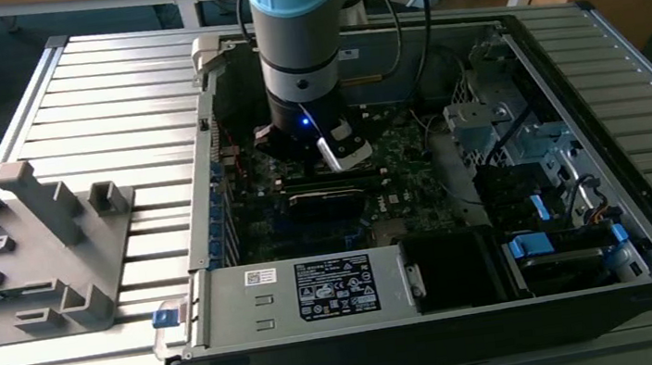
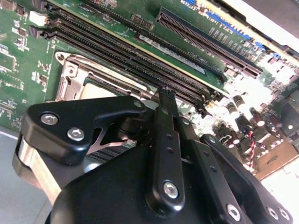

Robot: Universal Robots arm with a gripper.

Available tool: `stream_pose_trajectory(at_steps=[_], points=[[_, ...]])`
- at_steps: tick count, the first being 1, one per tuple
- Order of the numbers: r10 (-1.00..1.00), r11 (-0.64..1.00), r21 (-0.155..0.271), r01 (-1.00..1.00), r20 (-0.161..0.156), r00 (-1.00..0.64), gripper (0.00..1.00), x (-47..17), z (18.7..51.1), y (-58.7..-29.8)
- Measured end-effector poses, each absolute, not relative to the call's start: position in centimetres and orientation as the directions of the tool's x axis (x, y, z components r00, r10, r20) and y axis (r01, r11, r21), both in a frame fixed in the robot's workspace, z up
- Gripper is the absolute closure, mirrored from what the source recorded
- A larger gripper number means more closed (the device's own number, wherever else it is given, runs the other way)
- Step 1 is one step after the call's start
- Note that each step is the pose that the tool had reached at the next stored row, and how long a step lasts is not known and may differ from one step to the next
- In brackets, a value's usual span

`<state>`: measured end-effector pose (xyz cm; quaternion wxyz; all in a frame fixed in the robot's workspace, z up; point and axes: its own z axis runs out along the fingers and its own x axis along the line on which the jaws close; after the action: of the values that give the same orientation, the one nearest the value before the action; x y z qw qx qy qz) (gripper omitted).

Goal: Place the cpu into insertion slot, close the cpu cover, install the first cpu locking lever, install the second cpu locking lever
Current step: 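Install the second cpu locking lever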

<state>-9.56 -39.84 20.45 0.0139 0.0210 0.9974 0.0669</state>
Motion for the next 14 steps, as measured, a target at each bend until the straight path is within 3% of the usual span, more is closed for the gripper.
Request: stream_pose_trajectory(at_steps=[5,14], points=[[0.045,0.984,0.171,0.04,-0.023,-0.999,0.89,-9.58,20.39,-39.87],[0.045,0.98,0.194,0.04,-0.022,-0.999,0.89,-9.7,19.65,-40.11]])
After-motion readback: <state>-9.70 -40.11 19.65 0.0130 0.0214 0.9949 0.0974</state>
